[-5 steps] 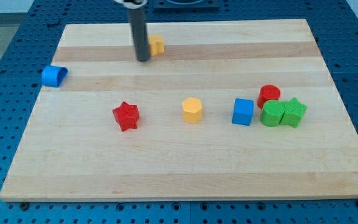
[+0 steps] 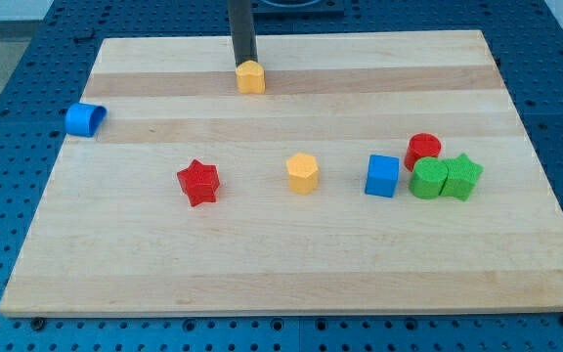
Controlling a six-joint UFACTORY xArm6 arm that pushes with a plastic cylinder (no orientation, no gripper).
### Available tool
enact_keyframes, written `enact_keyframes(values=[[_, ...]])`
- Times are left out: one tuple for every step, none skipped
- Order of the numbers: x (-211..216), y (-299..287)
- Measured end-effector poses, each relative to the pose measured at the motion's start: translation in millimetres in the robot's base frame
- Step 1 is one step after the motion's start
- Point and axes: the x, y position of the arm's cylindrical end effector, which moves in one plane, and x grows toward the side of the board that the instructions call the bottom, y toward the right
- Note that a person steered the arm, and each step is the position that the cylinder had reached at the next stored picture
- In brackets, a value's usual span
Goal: Move the yellow heart to the center
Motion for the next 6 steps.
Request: enact_keyframes(values=[[33,-1],[83,3],[117,5],[128,14],[128,45],[125,69]])
